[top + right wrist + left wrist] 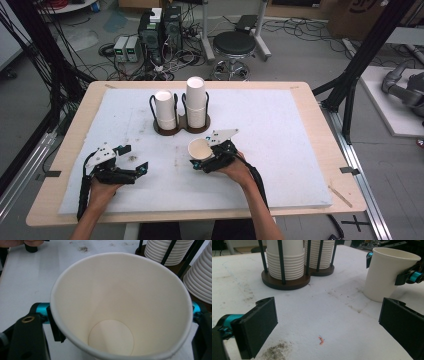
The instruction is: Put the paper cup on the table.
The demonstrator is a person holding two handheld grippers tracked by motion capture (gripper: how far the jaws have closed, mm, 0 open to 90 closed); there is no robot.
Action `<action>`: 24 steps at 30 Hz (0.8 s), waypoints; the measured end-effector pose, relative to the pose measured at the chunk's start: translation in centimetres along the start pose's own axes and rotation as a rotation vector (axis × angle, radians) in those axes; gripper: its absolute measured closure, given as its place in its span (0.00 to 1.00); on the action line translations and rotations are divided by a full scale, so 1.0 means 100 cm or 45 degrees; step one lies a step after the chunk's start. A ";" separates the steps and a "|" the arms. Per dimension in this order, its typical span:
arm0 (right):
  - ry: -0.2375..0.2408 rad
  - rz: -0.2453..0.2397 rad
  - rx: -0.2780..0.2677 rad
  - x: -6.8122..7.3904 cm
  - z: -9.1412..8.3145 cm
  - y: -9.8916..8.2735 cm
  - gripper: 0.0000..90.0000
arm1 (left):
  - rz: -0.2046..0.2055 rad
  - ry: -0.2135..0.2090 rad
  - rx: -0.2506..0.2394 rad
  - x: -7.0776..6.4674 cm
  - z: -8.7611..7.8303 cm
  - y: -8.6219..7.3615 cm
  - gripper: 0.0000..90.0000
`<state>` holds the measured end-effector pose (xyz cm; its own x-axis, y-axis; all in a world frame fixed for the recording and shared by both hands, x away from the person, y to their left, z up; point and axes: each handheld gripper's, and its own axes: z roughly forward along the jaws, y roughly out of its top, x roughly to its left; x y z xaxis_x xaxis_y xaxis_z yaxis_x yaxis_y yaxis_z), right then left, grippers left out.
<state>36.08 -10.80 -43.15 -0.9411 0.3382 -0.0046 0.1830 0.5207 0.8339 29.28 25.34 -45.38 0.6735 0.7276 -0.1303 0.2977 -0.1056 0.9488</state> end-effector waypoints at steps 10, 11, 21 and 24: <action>0.009 0.009 0.009 0.001 0.000 -0.001 0.16 | 0.003 -0.002 -0.002 0.000 0.000 0.000 0.02; 0.014 0.016 0.009 0.001 0.000 -0.001 0.16 | 0.003 -0.002 -0.004 -0.001 0.000 0.000 0.02; -0.015 0.027 0.019 0.001 -0.020 -0.014 0.16 | 0.018 -0.003 -0.010 -0.001 -0.001 -0.001 0.02; -0.028 0.035 -0.004 0.000 -0.029 -0.018 0.16 | 0.023 -0.001 -0.015 -0.002 -0.001 -0.001 0.02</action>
<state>34.93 -14.00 -43.08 -0.9293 0.3692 0.0061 0.2075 0.5087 0.8355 29.04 25.27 -45.40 0.6792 0.7251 -0.1134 0.2775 -0.1108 0.9543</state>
